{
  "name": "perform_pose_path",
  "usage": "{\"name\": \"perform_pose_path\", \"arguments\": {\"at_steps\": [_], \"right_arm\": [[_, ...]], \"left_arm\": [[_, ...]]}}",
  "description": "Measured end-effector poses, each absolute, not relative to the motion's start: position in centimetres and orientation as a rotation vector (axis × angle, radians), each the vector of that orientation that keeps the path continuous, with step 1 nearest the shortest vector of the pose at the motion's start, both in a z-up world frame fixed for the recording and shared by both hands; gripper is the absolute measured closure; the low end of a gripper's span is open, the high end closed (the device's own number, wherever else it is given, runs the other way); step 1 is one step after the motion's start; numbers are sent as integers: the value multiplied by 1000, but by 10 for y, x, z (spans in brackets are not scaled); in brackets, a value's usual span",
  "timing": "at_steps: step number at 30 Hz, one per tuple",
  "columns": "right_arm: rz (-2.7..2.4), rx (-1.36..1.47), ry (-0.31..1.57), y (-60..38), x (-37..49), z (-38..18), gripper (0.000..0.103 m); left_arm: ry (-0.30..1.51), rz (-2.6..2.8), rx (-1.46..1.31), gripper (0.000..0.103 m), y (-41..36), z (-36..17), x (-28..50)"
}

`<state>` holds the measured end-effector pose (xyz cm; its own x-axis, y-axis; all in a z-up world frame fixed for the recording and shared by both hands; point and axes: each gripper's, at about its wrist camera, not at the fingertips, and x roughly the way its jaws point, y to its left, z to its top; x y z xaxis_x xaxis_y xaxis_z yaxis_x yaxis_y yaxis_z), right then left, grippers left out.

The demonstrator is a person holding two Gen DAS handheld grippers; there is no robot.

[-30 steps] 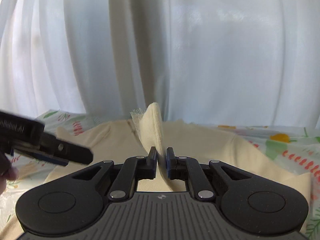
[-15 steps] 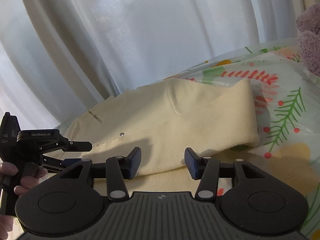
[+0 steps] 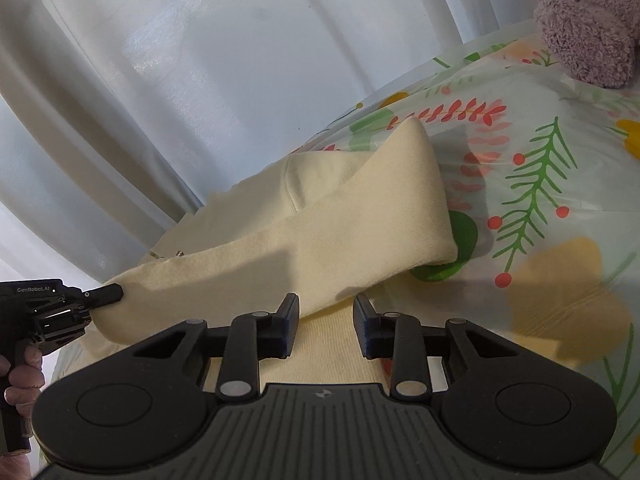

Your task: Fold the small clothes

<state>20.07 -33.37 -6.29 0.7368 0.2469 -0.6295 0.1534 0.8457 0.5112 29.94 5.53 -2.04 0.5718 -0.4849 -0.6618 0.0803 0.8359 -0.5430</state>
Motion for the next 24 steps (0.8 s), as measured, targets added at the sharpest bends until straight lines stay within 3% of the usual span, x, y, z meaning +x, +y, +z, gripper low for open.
{"name": "perform_pose_path", "arguments": {"at_steps": [7, 9, 11, 12, 14, 16, 24], "right_arm": [[80, 617, 765, -329, 218, -69, 73], [83, 639, 776, -328, 224, -72, 73], [85, 660, 785, -328, 229, -75, 72], [82, 667, 788, -328, 231, -77, 72], [79, 688, 791, -329, 234, -79, 72], [72, 716, 787, -332, 238, -80, 72], [35, 805, 737, -346, 250, -83, 73]], "left_arm": [[915, -101, -371, 94, 94, -27, 314], [947, -95, -416, 88, 102, -42, 315], [968, -100, -441, 71, 103, -54, 315], [977, -99, -455, 70, 103, -59, 315], [973, -112, -471, 75, 103, -66, 313], [972, -118, -459, 99, 101, -65, 315], [860, -90, -463, 100, 111, -28, 317]]}}
